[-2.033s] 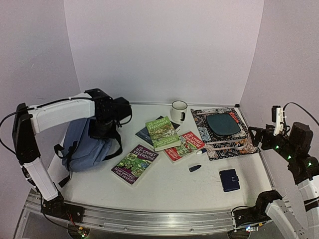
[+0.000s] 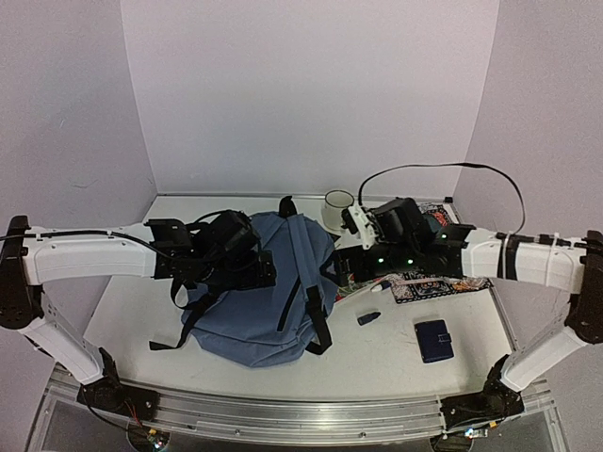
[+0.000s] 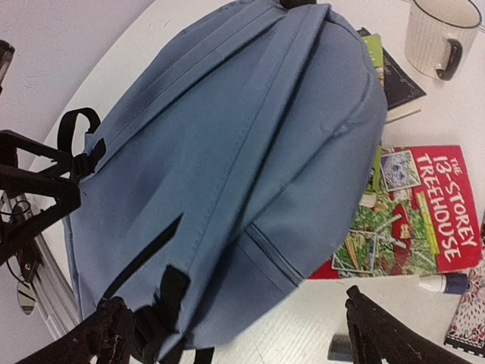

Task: Pack the student bag
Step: Hold the student bag with the book.

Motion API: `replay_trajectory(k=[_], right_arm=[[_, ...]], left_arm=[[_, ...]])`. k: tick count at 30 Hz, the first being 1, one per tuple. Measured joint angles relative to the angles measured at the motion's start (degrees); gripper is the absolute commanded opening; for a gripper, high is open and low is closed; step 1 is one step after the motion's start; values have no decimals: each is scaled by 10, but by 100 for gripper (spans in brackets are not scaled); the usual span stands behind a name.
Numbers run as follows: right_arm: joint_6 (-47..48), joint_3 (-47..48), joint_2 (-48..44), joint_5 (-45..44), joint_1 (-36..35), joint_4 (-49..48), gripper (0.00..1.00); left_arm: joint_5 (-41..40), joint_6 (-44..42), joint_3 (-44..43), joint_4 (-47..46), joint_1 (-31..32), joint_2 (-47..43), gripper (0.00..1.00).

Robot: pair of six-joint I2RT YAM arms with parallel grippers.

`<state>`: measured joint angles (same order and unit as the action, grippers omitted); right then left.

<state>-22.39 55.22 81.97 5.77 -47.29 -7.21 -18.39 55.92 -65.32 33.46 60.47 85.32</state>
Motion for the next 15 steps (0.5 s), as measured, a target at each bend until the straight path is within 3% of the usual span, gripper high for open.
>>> replay_trajectory(k=[7, 15], right_arm=[[-1, 116, 122, -110, -65, 49, 98], [20, 201, 221, -212, -88, 128, 98]], left_arm=[[34, -35, 3, -29, -33, 33, 100], [65, -75, 30, -40, -45, 89, 99]])
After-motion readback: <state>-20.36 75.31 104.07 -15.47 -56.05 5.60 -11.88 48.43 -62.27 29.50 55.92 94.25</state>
